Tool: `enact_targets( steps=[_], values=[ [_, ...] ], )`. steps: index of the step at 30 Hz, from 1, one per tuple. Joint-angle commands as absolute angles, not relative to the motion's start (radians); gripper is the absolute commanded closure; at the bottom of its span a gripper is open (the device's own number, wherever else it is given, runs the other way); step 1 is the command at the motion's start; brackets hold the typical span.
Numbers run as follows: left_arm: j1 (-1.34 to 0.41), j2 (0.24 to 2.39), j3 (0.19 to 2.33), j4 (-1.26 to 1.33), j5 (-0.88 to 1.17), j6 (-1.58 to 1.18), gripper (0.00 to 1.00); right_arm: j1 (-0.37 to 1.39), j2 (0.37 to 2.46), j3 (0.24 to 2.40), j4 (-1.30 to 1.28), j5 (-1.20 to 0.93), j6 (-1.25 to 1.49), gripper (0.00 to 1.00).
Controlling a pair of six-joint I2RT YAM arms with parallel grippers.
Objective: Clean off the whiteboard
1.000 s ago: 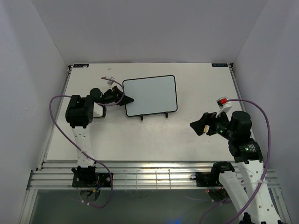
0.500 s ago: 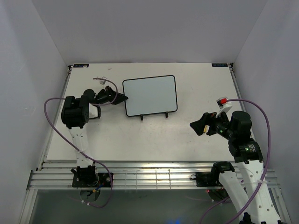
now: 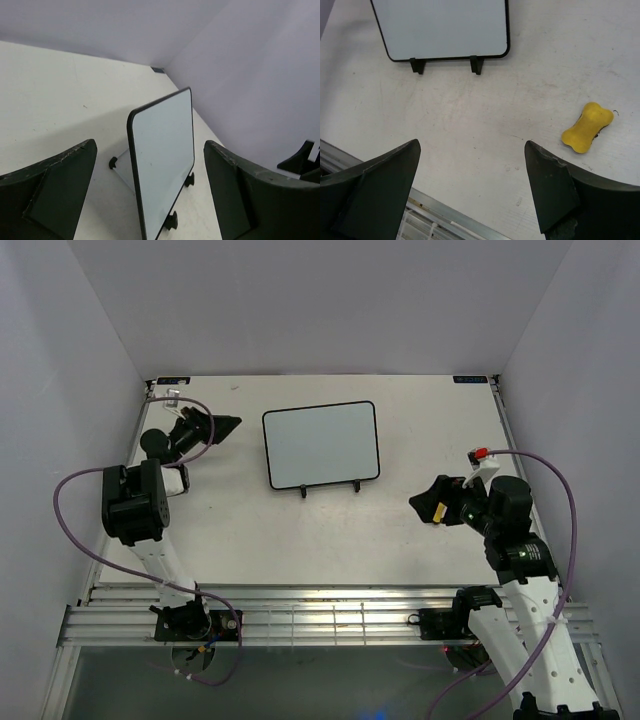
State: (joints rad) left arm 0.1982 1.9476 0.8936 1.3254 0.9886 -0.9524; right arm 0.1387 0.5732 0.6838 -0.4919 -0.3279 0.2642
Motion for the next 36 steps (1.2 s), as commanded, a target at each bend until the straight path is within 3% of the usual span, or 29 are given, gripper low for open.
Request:
enact_targets(
  steps=[1, 7, 12, 18, 28, 36],
  values=[
    [0.224, 1.833, 0.854, 1.371, 0.842, -1.034, 0.02, 0.135, 0.587, 0.644, -0.416, -0.219, 0.347, 0.10],
    [0.232, 1.565, 0.744, 0.835, 0.657, -1.034, 0.02, 0.135, 0.638, 0.630, -0.414, -0.086, 0.409, 0.10],
    [0.233, 1.306, 0.782, 0.323, 0.624, -0.826, 0.02, 0.135, 0.658, 0.663, -0.440, -0.029, 0.362, 0.10],
    [0.232, 1.142, 0.894, -0.176, 0.608, -0.519, 0.02, 0.135, 0.672, 0.794, -0.558, 0.018, 0.244, 0.10],
    [0.120, 0.848, 0.798, -0.354, 0.281, -0.354, 0.02, 0.137, 0.713, 0.995, -0.722, 0.011, 0.134, 0.10],
    [0.015, 0.701, 0.821, -0.492, 0.235, -0.284, 0.02, 0.135, 0.664, 0.977, -0.742, -0.049, 0.121, 0.10]
  ],
)
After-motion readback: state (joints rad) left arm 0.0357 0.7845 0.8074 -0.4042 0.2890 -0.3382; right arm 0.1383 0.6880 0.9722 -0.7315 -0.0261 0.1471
